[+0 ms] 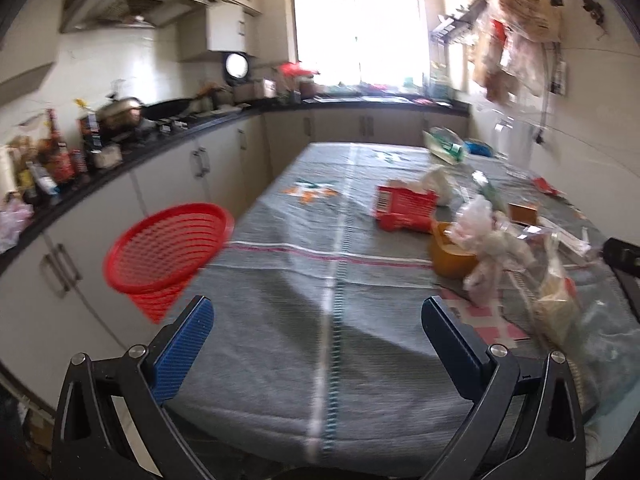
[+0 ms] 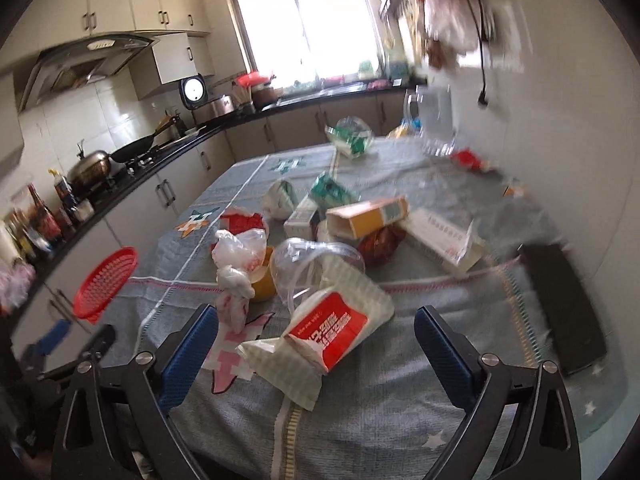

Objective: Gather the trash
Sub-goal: 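Grasp the white-and-red snack bag with the right tool while the left tool grasps the white plastic bag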

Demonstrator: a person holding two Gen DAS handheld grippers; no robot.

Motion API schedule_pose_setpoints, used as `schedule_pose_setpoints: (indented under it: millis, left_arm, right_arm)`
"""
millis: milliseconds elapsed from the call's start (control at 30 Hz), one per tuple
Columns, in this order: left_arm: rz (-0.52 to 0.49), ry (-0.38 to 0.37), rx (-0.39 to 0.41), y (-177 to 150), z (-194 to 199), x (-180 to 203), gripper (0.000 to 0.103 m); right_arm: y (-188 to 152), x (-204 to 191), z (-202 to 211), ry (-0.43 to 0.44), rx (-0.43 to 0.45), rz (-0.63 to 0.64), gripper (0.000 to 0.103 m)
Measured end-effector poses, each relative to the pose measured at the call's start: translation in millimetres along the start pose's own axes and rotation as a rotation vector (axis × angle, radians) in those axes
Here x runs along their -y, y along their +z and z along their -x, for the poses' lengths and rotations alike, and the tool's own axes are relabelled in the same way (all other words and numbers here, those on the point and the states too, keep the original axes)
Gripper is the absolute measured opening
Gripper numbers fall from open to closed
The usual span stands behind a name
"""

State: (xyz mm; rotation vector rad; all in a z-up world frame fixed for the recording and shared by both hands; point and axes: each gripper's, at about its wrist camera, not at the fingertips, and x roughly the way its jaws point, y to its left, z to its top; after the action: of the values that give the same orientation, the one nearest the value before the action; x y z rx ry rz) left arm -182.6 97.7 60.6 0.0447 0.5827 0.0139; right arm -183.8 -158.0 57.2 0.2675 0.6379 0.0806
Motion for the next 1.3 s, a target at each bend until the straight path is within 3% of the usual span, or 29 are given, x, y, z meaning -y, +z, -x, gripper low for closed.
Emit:
schedule_pose_setpoints:
  millis: [100,233,300,533,567,633,667,1067,1300]
  left_arm:
    - [0.003,-0.063,-0.035,6,-9,7,0.089]
    - [0.015,-0.138,-0.096,13,-23,16,0.072]
    - [0.015,-0.167,-0.121,13,-29,20,0.058]
    - [0.037,-0.274,-0.181,29,-46,34,0.057]
    - [0.042,-0.288,-0.189,32,-47,35,0.058]
    - [0.042,-0.303,-0.201,38,-52,41,0.065]
    - [0.045,-0.309,-0.203,40,-54,43,0.069]
    - [-0.037,-0.342,-0.265,48,-87,102,0.072]
    - [-0.062,-0.292,-0.254,49,-104,118,0.042]
  right_arm:
    - [1,16,-13,0.076,-0.079,-0.072,0.084]
    - [-4,28,-32,0.147,-0.158,-0.155,0.084]
    - [-7,29,-41,0.166,-0.185,-0.172,0.084]
    - [-7,23,-75,0.19,-0.247,-0.209,0.082]
    - [-7,22,-78,0.184,-0.253,-0.206,0.079]
    - [-7,23,-83,0.154,-0.27,-0.199,0.061]
    - [-7,24,-84,0.16,-0.274,-0.202,0.06]
    - [1,59,-42,0.068,-0.127,-0.181,0.057]
    - [0,56,-35,0.073,-0.105,-0.14,0.057]
